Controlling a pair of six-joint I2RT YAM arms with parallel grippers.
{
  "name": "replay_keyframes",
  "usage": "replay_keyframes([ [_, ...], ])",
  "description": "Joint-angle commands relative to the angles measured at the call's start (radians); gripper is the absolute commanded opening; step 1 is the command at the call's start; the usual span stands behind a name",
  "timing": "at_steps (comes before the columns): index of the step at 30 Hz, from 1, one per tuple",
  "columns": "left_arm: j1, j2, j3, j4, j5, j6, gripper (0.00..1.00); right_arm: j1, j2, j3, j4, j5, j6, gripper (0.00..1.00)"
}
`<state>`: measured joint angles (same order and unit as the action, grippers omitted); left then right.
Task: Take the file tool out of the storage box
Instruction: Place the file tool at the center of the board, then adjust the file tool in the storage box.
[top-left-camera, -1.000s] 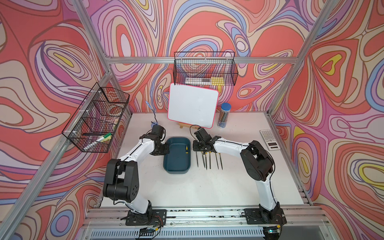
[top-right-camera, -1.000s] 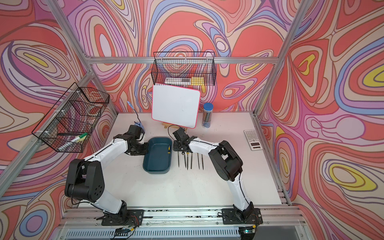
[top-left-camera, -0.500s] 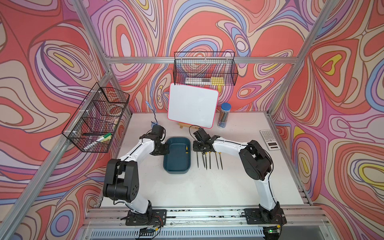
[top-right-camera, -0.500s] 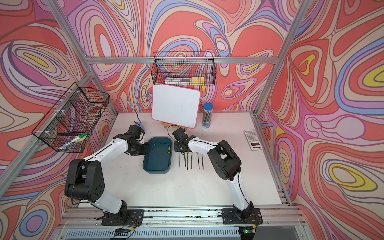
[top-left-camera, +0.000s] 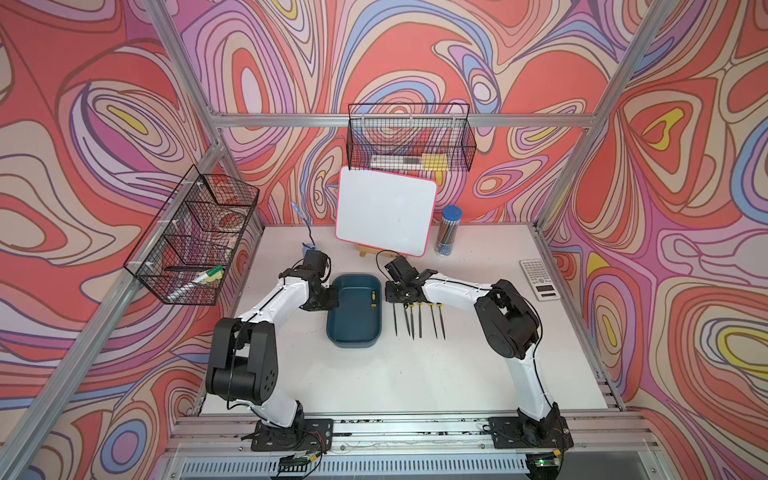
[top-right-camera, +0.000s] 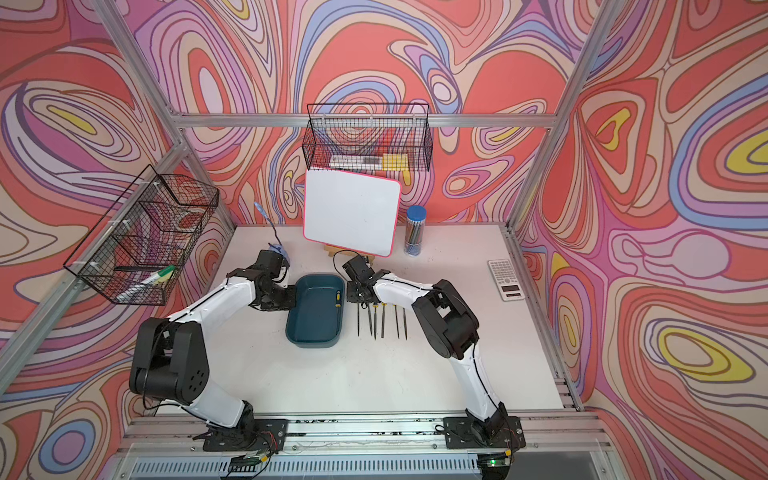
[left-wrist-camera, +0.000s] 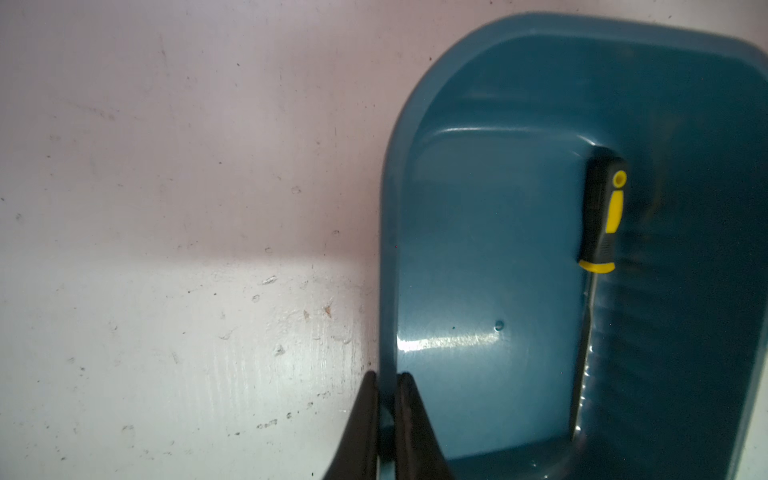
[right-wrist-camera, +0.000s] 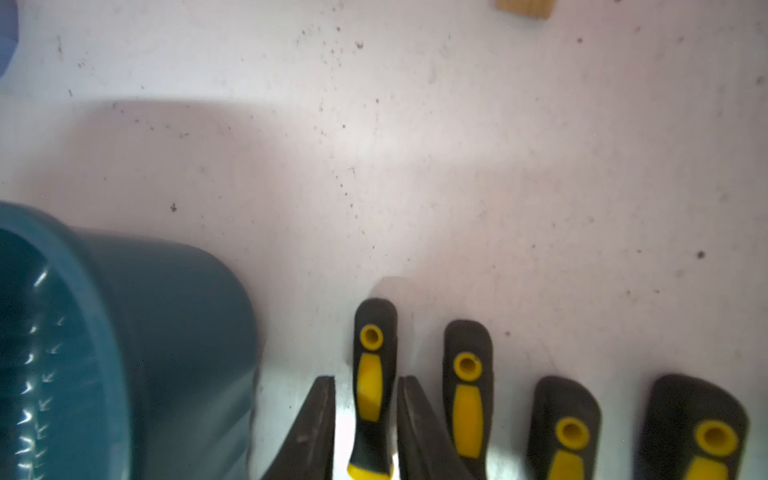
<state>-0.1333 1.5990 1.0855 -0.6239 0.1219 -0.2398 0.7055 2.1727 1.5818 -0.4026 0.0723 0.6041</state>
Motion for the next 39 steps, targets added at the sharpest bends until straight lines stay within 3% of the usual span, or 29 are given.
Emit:
replay_keyframes([
  [1,-0.002,-0.018,-0.007,0.004,0.013,-0.017,0.0,0.012,-0.071,0.038,0.005,0.04,-0.031,0.3],
  [10,0.0,0.015,-0.079,0.143,0.166,-0.103,0.0,0.041,-0.107,0.121,-0.016,0.047,-0.087,0.33],
  [16,0.008,0.027,-0.077,0.135,0.183,-0.095,0.0,0.049,-0.163,0.112,-0.008,0.051,-0.102,0.33],
  [25,0.008,0.019,0.057,-0.06,0.073,-0.044,0.0,0.125,-0.14,0.205,-0.024,-0.028,-0.196,0.33],
  [30,0.008,0.0,0.137,-0.158,-0.003,-0.009,0.0,0.131,-0.102,0.216,0.004,-0.118,-0.151,0.33],
  [39,0.008,-0.001,0.126,-0.157,0.005,-0.009,0.0,0.13,0.066,0.25,0.013,-0.285,0.004,0.41],
])
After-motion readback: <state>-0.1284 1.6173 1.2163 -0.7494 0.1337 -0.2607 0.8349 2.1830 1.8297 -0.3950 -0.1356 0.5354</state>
